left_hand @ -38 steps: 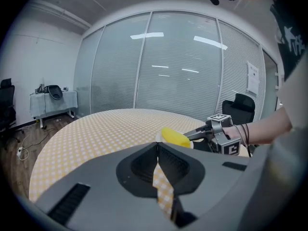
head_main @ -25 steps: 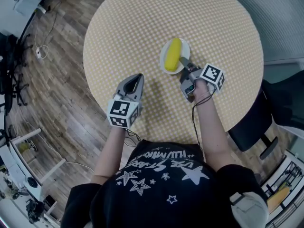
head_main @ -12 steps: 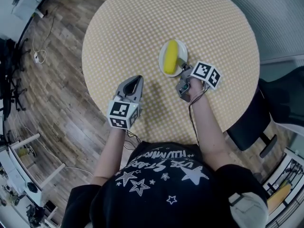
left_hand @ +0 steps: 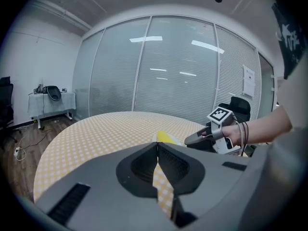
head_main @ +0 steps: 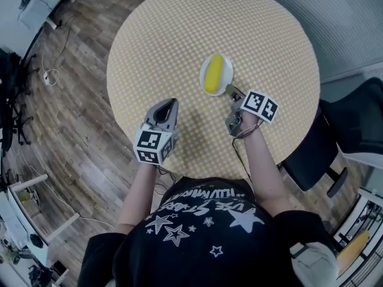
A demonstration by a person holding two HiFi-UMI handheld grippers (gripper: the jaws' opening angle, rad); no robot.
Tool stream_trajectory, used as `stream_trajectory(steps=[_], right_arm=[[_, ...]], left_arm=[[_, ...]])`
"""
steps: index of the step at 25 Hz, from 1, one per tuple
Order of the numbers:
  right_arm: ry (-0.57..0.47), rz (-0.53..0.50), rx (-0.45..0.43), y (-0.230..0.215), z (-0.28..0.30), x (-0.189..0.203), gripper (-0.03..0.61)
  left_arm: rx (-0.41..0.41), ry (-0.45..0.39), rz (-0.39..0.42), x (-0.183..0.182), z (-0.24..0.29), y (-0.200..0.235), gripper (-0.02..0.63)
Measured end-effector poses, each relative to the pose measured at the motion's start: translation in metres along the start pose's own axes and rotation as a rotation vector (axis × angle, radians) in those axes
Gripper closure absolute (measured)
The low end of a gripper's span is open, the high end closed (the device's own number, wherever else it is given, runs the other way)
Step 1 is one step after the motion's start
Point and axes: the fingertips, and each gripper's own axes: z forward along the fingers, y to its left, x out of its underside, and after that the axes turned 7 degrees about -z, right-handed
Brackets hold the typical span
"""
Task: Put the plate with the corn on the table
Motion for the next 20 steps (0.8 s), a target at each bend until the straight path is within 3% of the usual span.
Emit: stream_trajectory(steps=[8,20], right_arm=[[-0.117,-0.018,-0.111,0.028,-0.067,0.017,0.48],[-0.259,-0.199,-0.278,0.119,-0.178,0.085,0.522]], left_arm=[[0.013,-0.052,-0.009,0.008,-0.053,-0.026,0.605],[0.093,-0.121,0.015,0.033,-0.16,-0.063,0.606]])
